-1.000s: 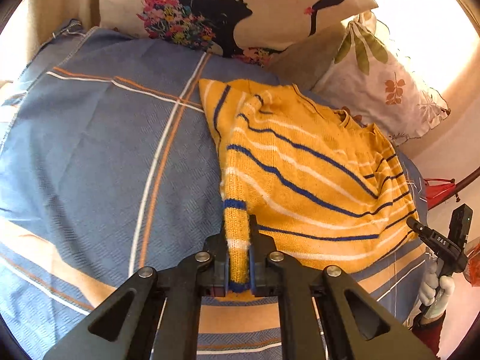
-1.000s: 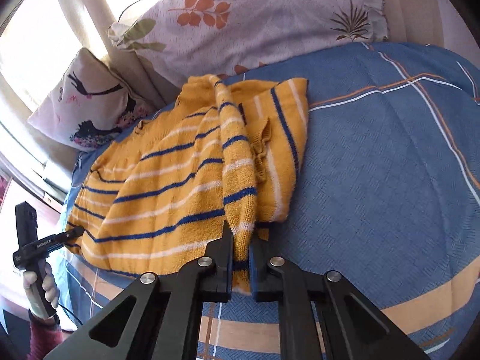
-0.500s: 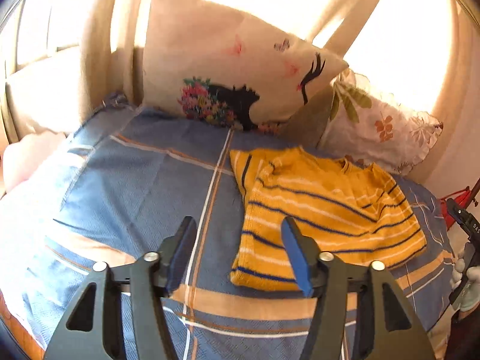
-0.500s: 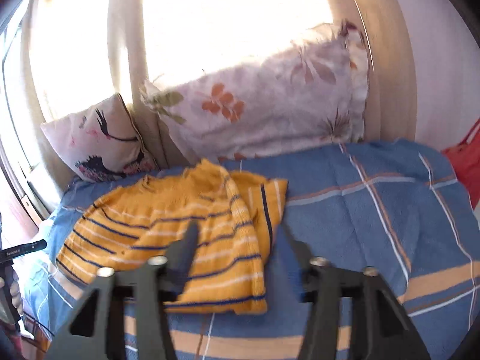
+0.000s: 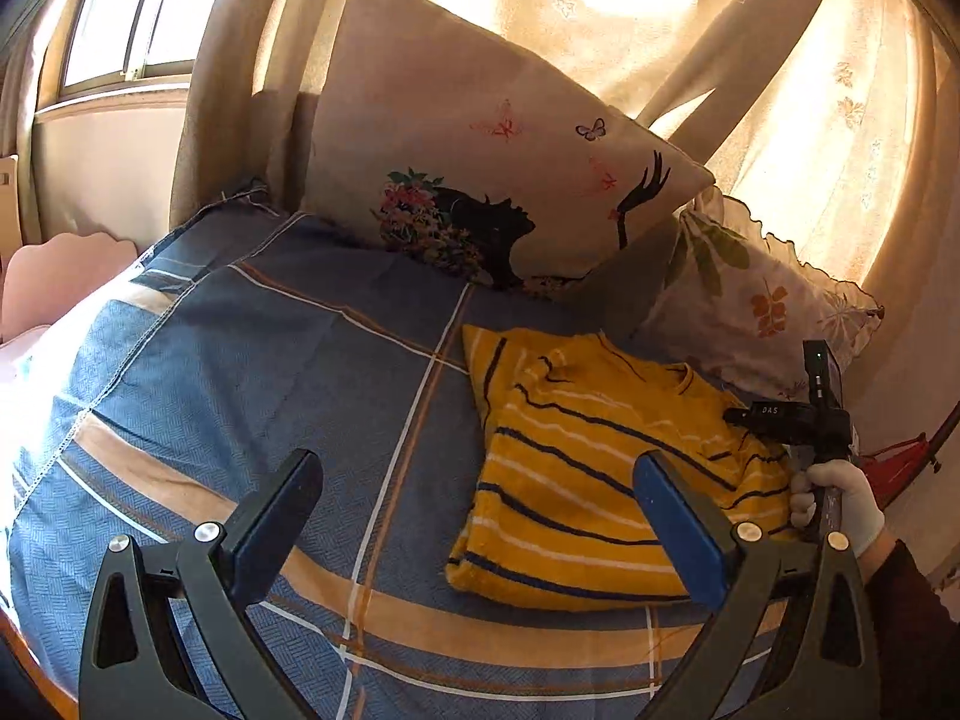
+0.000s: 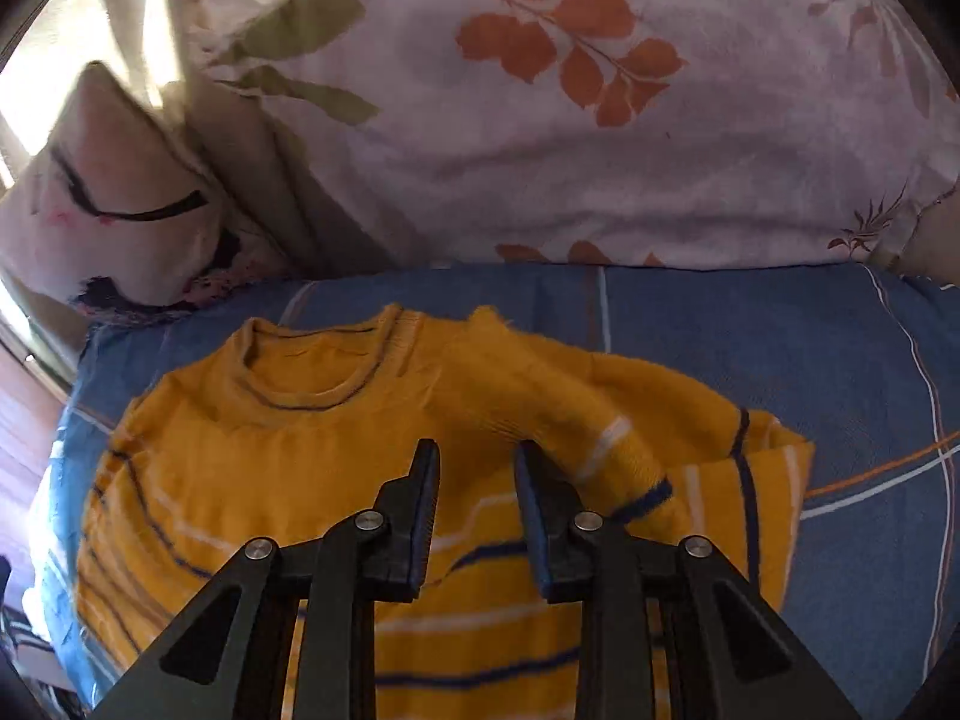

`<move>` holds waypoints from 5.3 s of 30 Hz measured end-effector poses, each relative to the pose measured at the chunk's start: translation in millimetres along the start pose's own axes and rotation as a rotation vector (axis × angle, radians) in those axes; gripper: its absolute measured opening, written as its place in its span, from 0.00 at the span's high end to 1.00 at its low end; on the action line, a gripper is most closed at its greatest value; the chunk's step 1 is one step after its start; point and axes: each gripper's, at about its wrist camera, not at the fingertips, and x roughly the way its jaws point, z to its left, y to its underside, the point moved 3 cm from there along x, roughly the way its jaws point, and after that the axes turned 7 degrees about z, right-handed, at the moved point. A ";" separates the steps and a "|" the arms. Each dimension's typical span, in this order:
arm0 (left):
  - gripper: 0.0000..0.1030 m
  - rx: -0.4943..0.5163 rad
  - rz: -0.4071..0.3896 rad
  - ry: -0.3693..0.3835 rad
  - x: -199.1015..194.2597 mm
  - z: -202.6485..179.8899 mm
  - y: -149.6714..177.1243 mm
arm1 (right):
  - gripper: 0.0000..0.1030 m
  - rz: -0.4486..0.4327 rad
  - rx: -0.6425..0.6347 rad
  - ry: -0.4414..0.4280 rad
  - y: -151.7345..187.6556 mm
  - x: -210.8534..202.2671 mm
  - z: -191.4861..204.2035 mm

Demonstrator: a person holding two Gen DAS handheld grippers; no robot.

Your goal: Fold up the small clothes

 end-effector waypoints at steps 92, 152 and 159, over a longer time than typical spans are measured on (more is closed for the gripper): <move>0.28 0.191 0.366 0.266 113.4 -164.5 17.4 | 0.21 -0.138 0.008 -0.258 93.4 -125.1 -77.3; 0.28 0.143 0.015 -0.075 -24.1 -92.5 63.0 | 0.59 -0.032 -0.018 -0.537 93.2 -66.1 45.7; 0.09 0.165 -0.147 -0.206 -53.3 -91.0 61.3 | 0.79 -0.145 0.129 -0.390 131.1 -91.5 -38.8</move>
